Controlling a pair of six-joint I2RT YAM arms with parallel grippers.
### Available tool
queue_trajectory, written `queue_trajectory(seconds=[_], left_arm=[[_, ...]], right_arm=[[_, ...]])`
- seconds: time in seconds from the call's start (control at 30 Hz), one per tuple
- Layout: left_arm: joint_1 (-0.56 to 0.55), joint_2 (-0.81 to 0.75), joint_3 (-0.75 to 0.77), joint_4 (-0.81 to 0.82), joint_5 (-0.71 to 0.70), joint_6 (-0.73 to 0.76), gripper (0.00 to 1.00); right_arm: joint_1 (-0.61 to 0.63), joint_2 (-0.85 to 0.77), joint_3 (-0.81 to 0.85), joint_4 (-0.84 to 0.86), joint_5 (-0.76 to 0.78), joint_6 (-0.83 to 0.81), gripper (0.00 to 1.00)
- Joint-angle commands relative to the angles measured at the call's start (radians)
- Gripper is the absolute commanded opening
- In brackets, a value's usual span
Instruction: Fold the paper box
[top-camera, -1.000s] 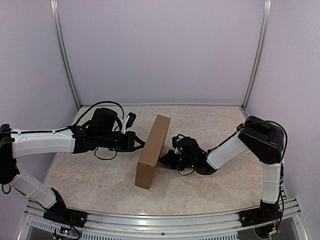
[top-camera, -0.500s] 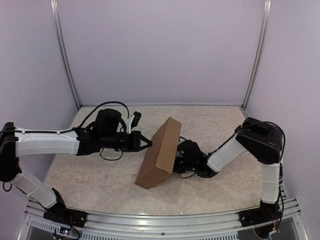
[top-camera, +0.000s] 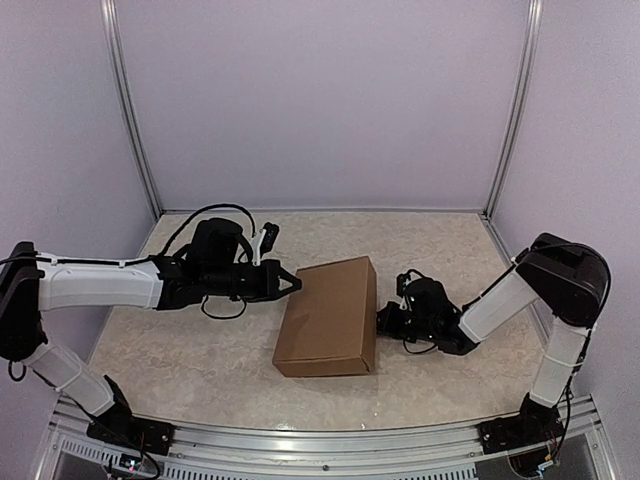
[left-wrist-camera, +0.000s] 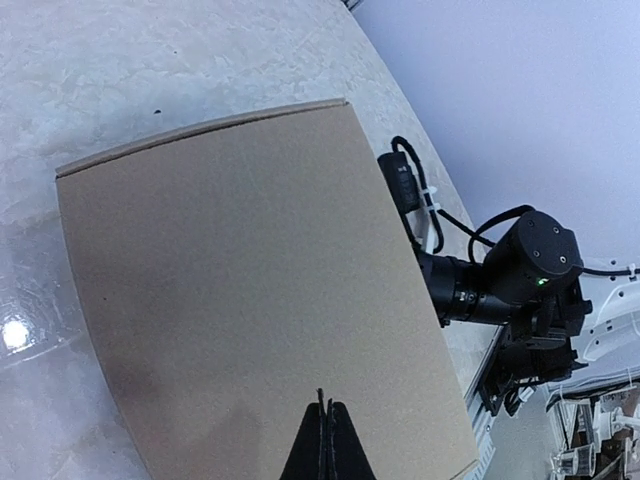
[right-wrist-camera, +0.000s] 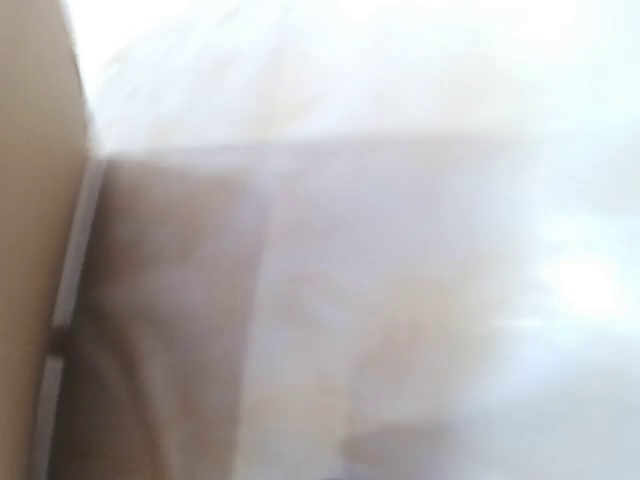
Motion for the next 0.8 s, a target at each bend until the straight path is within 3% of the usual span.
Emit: queue_trajectory(seconds=[0.0,0.33,0.57,0.77], left_arm=[[0.045,0.008,-0.038,0.014,-0.022,0.012,0.00],[0.157,-0.059,-0.110,-0.051,-0.074,0.032,0.00],[0.164,-0.075,-0.117,-0.163,-0.167,0.055,0.00],[0.164,-0.097,-0.161,-0.187,-0.229,0.047,0.00]], right_arm=[[-0.032,-0.093,-0.078,-0.166,0.096,-0.101,0.00],[-0.048,-0.337,-0.095,-0.405,0.240,-0.274,0.00],[-0.034,-0.379,-0.081,-0.442,0.104,-0.297,0.00],[0.063,-0.349,-0.067,-0.485,0.068,-0.265,0.00]])
